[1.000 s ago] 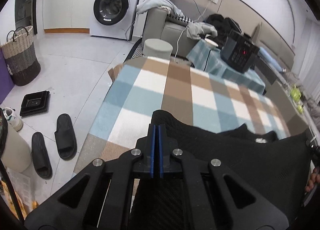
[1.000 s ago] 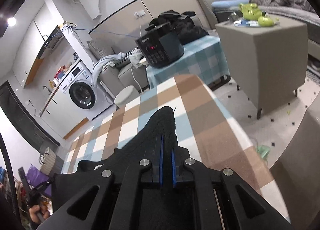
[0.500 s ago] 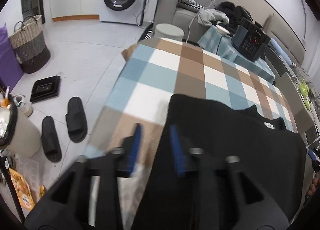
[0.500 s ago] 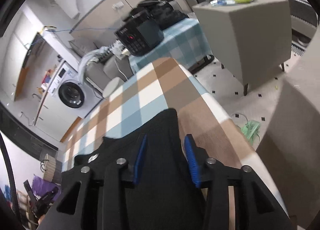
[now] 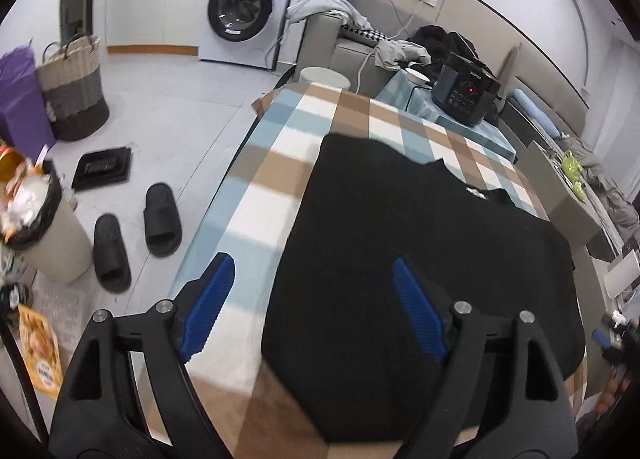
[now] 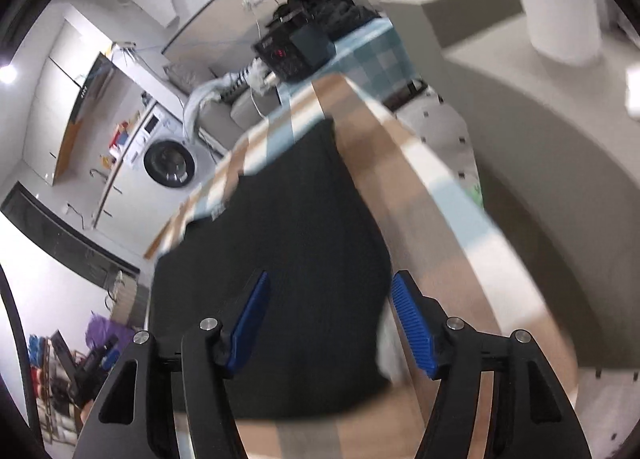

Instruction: Fold small clothes

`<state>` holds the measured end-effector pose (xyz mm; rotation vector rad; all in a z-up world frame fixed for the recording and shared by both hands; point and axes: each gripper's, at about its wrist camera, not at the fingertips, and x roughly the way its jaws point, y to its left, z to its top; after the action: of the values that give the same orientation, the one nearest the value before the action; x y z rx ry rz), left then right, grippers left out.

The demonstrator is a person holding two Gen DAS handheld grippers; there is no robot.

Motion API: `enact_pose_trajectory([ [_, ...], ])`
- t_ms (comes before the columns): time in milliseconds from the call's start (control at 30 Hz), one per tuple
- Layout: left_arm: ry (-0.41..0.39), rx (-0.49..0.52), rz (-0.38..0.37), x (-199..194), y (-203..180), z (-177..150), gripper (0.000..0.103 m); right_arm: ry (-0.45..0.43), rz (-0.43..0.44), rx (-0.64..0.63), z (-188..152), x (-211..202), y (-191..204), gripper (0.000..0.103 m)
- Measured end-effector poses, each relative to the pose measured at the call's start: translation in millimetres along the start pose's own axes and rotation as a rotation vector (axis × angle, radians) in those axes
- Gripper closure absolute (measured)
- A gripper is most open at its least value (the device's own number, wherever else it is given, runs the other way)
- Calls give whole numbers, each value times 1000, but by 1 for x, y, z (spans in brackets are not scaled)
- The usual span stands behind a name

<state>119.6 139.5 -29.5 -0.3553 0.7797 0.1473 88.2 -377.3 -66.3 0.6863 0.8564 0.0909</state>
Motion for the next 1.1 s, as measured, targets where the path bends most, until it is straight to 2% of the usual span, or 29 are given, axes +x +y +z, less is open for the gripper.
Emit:
enact_pose_trajectory([
  [100, 23, -15, -9, -15, 2, -27, 23, -6, 18, 56, -24, -10, -11, 39],
  [200, 37, -47, 3, -26, 8, -49, 23, -24, 25, 52, -37, -19, -13, 39],
  [433, 111, -105, -18, -25, 16, -88, 23, -4, 5, 13, -42, -12, -12, 39],
  [667, 135, -109, -72, -13, 5, -103, 25, 13, -4, -39, -40, 3, -7, 41],
  [700, 136, -113, -70, -10, 3, -101, 25, 14, -8, -39, -40, 6, -8, 44],
  [767, 141, -122, -80, -7, 1, -98, 25, 23, -20, -47, -39, 13, -7, 63],
  [800, 143, -125, -77, -7, 0, -98, 25, 22, -33, -55, -39, 15, -6, 69],
  [867, 144, -124, -76, -5, -1, -94, 25, 5, -9, -88, -36, 14, 0, 92],
  [967, 146, -108, -72, -5, -5, -92, 25, -27, 10, -137, -31, -2, 9, 94],
  [1100, 147, -104, -69, -5, -5, -91, 25, 48, -70, -88, -32, 10, -7, 94],
])
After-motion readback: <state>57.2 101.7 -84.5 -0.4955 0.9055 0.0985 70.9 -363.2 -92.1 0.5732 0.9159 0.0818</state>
